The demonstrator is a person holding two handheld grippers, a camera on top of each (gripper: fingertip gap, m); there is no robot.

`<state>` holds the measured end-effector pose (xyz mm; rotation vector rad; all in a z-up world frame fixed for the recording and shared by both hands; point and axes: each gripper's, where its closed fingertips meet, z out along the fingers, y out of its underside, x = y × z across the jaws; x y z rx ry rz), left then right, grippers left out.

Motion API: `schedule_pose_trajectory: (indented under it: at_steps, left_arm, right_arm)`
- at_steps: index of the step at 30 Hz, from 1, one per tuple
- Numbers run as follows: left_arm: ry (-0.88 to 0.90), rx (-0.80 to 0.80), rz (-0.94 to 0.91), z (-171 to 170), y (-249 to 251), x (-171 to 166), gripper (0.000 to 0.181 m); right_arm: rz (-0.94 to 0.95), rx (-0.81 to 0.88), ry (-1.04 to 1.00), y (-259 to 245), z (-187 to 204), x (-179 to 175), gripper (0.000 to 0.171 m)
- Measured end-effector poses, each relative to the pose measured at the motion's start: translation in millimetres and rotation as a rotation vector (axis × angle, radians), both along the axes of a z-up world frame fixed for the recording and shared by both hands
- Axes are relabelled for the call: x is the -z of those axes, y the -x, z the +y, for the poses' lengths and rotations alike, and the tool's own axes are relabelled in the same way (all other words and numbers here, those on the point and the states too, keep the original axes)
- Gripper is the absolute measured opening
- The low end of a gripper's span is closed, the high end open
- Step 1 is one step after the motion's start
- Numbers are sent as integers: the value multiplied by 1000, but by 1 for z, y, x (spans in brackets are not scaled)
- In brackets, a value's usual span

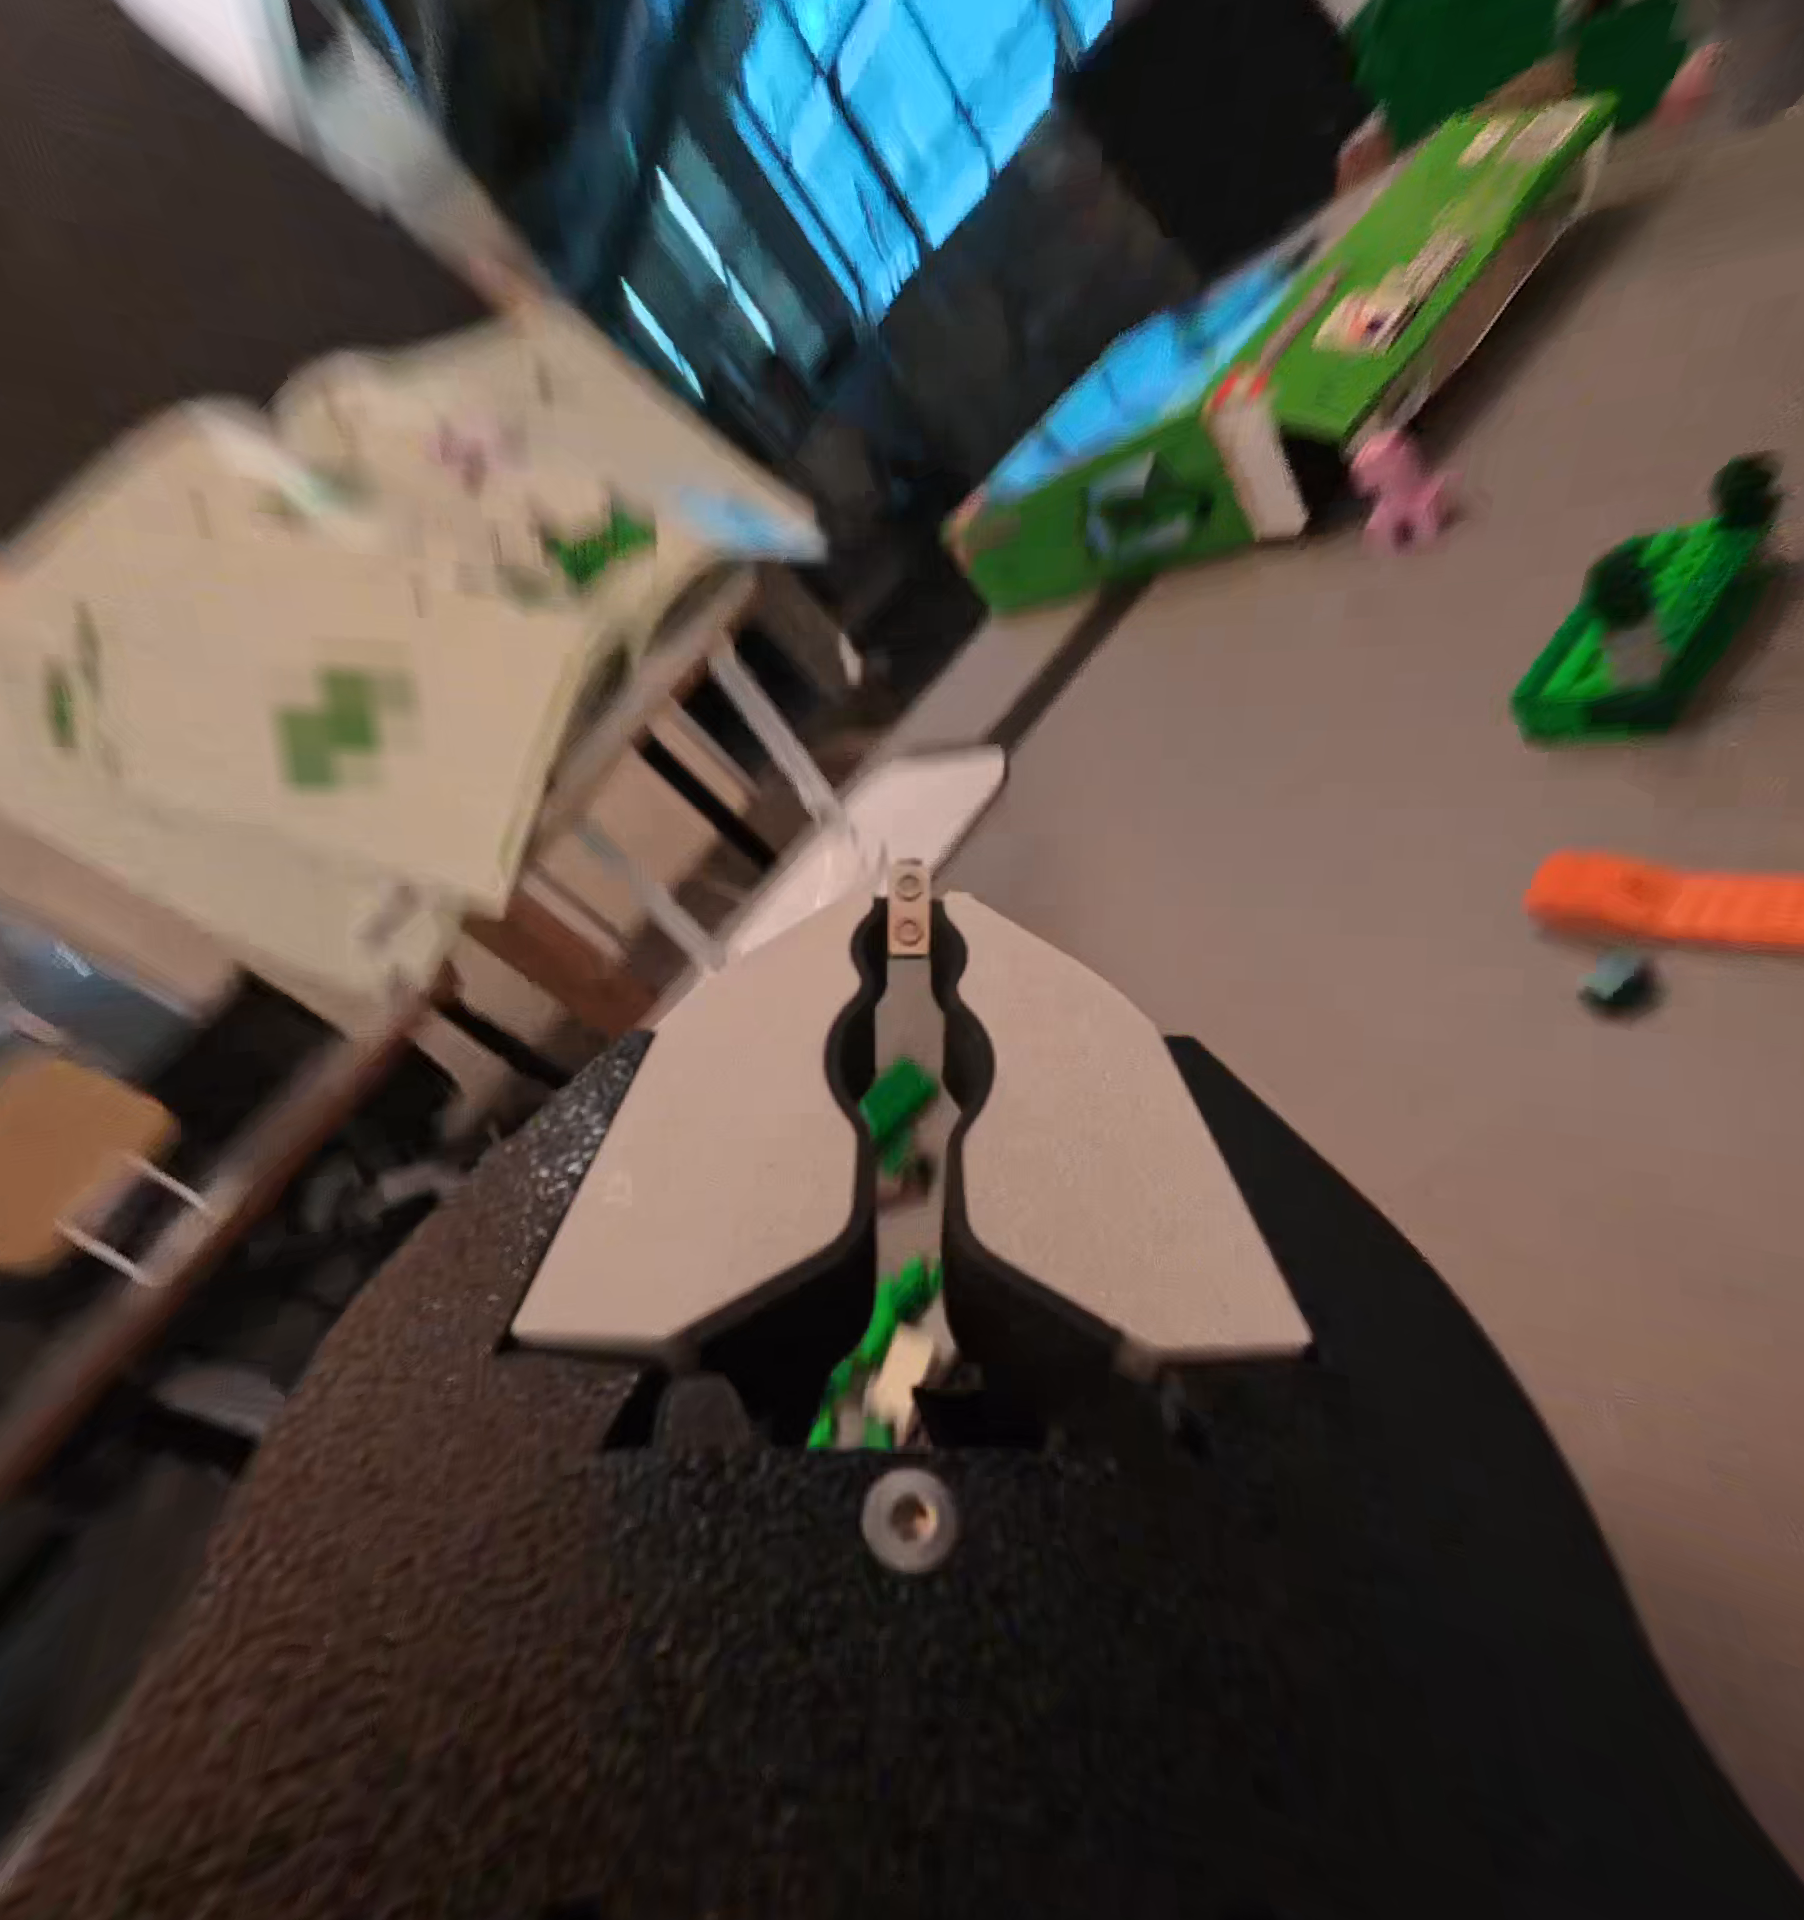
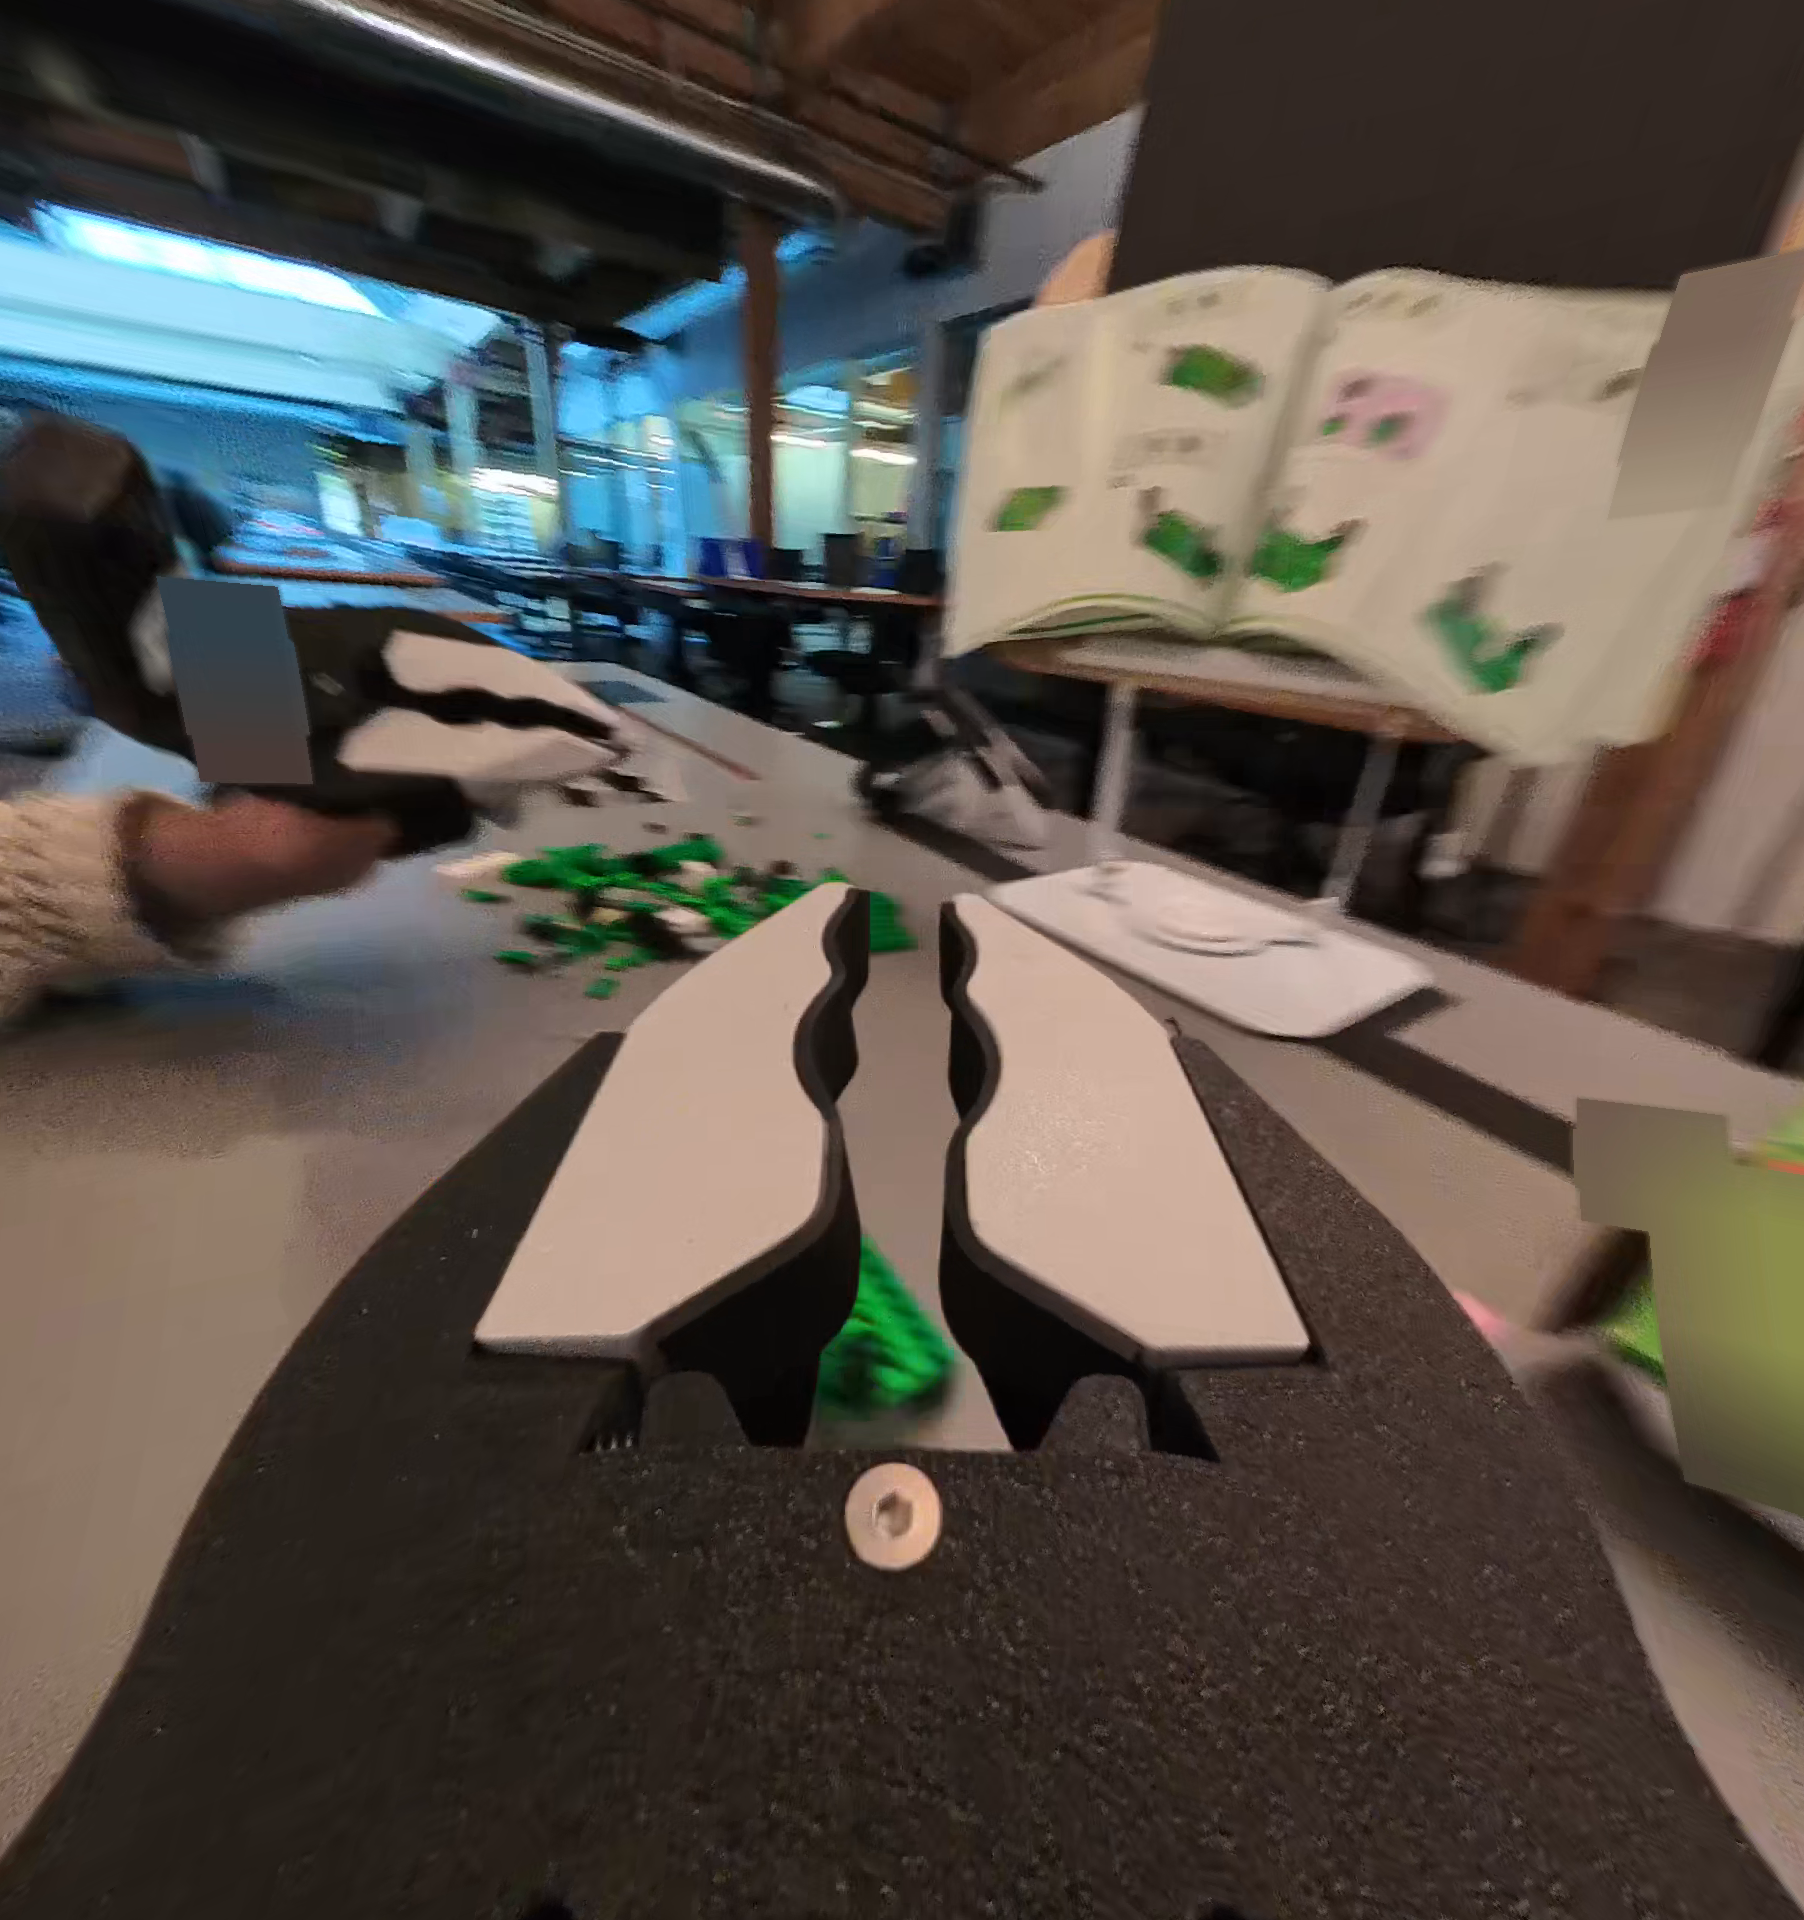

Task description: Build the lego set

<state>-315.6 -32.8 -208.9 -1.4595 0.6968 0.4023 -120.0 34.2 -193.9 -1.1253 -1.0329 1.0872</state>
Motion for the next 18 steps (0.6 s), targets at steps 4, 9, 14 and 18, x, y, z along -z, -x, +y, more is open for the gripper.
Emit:
schedule_pose_trajectory:
  at_steps: [4, 9, 14, 18]
  left_arm:
    - [-186, 84, 187, -6, -85, -10, 7]
    - [-220, 173, 288, -11, -132, 0, 7]
    - [-226, 217, 323, -15, -148, 4, 7]
    - [-225, 225, 333, -16, -149, 6, 7]
  right_arm:
    - [-29, -248, 201, 37, -62, 2, 17]
    - [-101, -310, 276, 51, -83, 16, 24]
    - [-180, -331, 273, 54, -88, 25, 19]
    - [-203, -336, 204, 53, -93, 26, 9]
